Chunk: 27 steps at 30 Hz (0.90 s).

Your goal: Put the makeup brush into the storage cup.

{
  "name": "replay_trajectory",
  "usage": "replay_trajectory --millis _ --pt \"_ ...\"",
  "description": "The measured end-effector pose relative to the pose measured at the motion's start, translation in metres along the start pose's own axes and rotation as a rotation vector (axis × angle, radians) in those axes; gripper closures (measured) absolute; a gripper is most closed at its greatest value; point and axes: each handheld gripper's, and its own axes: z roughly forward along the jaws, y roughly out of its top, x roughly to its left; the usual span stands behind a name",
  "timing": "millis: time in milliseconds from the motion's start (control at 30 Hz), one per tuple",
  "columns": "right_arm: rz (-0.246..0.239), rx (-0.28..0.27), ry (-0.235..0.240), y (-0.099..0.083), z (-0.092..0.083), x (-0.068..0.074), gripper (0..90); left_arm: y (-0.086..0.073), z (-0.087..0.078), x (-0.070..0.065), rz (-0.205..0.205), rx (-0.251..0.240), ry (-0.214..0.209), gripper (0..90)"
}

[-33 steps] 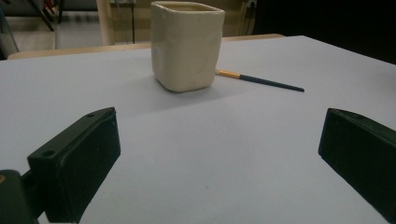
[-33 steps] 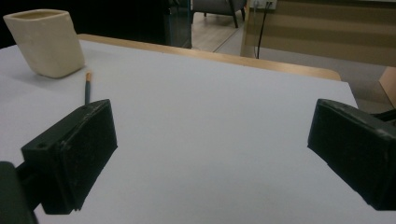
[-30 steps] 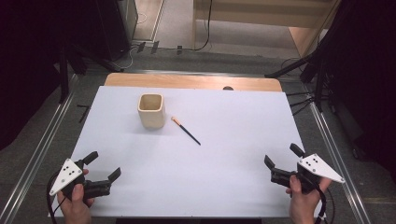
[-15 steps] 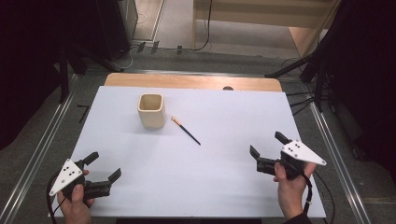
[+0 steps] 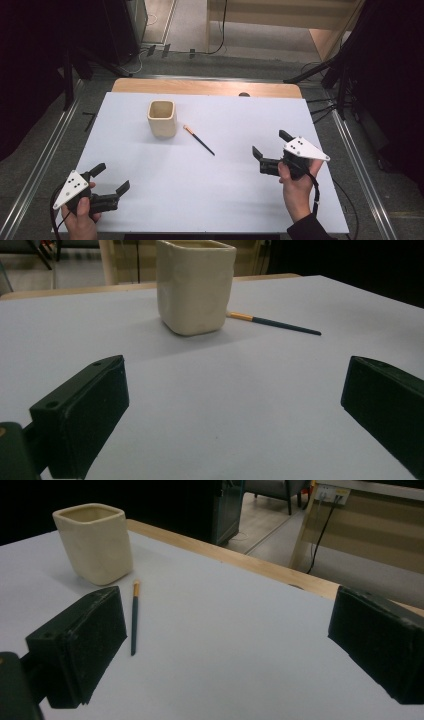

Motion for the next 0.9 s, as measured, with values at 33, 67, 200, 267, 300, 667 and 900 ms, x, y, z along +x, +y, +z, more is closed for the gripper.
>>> replay_trajectory --millis 33,67,200,267,300,667,900 --pt "-0.003 0.001 0.004 0.002 0.002 0.001 2.4 0.000 0.000 0.000 0.000 0.000 -0.001 0.0" --pt "-0.003 0.001 0.004 0.002 0.002 0.001 2.4 0.000 0.000 0.000 0.000 0.000 -0.001 0.0" --pt "-0.010 0.006 0.020 0.009 0.013 0.005 2.4 0.000 0.000 0.000 -0.001 0.001 -0.002 0.0" --pt "-0.011 0.011 0.030 0.011 0.017 0.007 2.5 0.000 0.000 0.000 0.000 0.001 -0.003 0.0" --pt "-0.015 0.013 0.032 0.012 0.019 0.008 2.5 0.000 0.000 0.000 0.001 0.002 -0.003 0.0" --pt "-0.046 0.038 0.058 0.025 0.042 0.020 3.5 0.000 0.001 0.001 0.005 0.008 -0.007 0.0" --pt "-0.066 0.068 0.088 0.035 0.061 0.030 5.0 -0.001 0.001 0.001 0.003 0.007 -0.011 0.0"
